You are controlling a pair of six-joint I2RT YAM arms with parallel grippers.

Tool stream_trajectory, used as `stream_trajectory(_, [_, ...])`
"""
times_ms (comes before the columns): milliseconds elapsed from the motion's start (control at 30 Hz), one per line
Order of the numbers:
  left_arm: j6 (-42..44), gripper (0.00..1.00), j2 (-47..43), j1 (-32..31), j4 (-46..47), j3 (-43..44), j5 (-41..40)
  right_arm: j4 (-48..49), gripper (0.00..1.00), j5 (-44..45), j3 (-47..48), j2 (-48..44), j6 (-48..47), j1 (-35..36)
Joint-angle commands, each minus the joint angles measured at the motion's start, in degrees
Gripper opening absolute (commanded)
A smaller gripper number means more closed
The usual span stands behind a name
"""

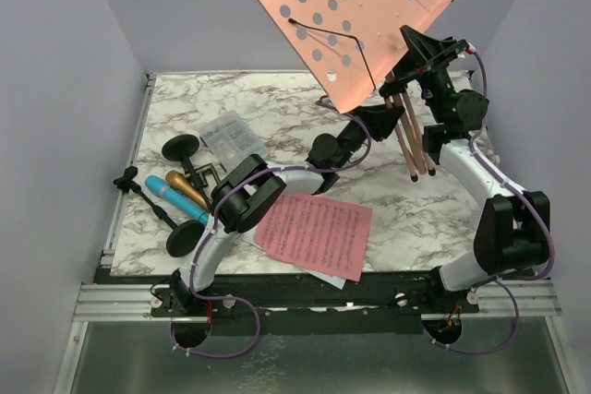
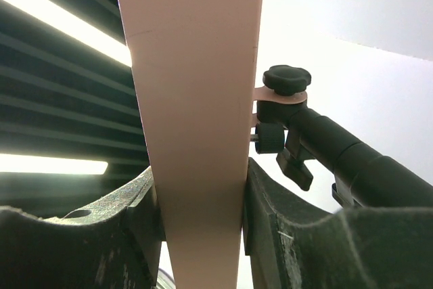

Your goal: Set up the instrument practice props

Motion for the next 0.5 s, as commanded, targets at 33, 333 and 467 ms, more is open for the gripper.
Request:
stream_trajectory(33, [4.5,0.25,-2.4,3.3,-4.7,-0.2,3.3,15.3,0.00,1.9,-1.5,-6.4,1.7,0.1])
stream_trajectory(333, [16.6,0.00,-18.5,12.1,-25.3,-9.2,14.2,26.2,0.01,-1.4,-13.4,-7.3,0.2,0.0])
stream_trajectory(467, [17.9,0.00,-24.7,15.2,-30.3,-13.3,16.4,31.8,0.01,-4.8,-13.4,-5.7,-0.2,0.1])
